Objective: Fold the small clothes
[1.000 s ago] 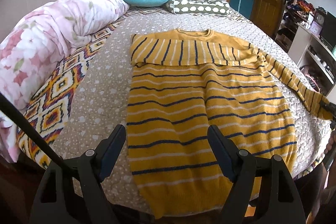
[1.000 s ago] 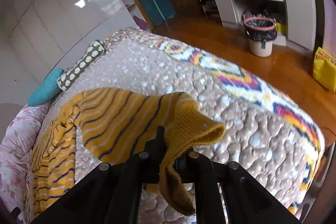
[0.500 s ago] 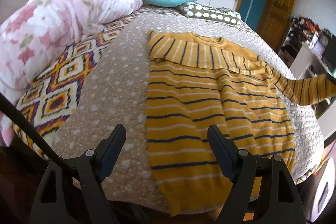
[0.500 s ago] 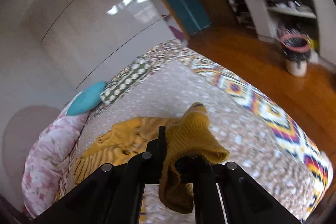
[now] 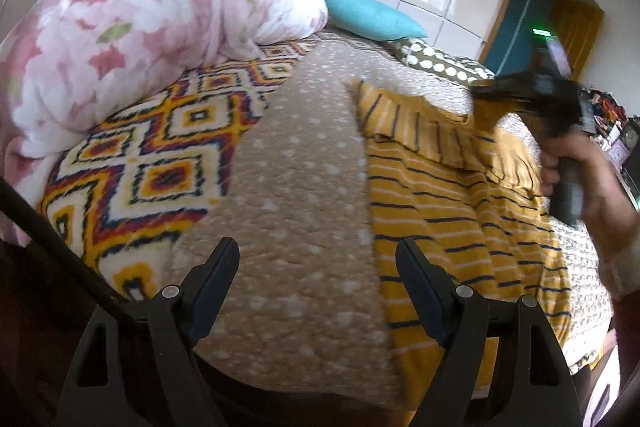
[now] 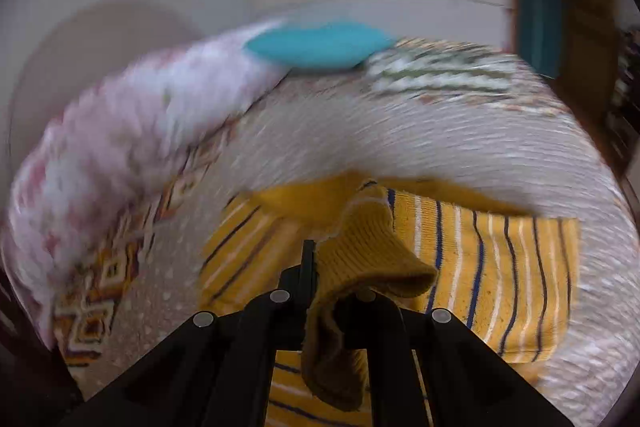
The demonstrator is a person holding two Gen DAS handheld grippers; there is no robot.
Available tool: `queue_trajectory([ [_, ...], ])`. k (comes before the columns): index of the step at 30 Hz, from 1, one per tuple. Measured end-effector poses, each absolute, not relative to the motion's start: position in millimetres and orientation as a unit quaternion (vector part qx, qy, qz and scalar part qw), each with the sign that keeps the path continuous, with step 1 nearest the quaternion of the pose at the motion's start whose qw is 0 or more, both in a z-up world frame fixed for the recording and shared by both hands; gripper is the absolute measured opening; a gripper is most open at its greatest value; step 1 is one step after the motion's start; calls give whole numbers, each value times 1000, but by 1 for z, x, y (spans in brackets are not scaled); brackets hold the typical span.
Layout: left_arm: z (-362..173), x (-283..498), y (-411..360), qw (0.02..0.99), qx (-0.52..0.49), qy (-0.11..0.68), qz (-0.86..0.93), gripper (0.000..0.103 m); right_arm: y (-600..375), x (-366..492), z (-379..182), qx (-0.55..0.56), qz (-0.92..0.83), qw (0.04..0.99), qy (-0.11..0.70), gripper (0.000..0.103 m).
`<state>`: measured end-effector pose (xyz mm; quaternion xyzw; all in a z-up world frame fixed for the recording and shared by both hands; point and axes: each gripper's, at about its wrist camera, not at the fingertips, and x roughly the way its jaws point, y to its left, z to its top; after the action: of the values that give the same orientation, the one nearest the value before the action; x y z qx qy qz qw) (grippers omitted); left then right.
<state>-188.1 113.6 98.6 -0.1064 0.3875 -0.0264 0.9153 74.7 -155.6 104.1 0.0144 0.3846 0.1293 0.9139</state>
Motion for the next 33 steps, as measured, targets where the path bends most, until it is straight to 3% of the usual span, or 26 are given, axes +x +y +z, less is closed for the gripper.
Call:
queue_trajectory([
  [7, 85, -190, 131, 915, -112, 386, -24, 79, -31, 108, 22, -89, 140, 883, 438, 9],
  [10, 81, -188, 131, 914, -116, 389, -25, 79, -5, 107, 17, -119, 145, 888, 420, 33],
  [11, 79, -188, 130, 913, -118, 391, -25, 79, 1, 104, 17, -117, 162, 886, 419, 50],
  [12, 79, -187, 130, 911, -120, 393, -27, 79, 7, 99, 21, -117, 181, 884, 414, 57],
  [17, 81, -187, 130, 913, -115, 391, -24, 79, -17, 64, 58, -78, 242, 885, 390, 57],
  [22, 78, -187, 132, 910, -121, 395, -23, 80, -137, 23, 82, -9, 203, 897, 392, 57],
  [28, 72, -178, 118, 900, -130, 414, -40, 80, -311, -36, 68, 48, 63, 901, 426, 58],
  [33, 73, -166, 91, 894, -118, 429, -54, 80, -395, -70, 59, 118, 18, 897, 425, 58],
])
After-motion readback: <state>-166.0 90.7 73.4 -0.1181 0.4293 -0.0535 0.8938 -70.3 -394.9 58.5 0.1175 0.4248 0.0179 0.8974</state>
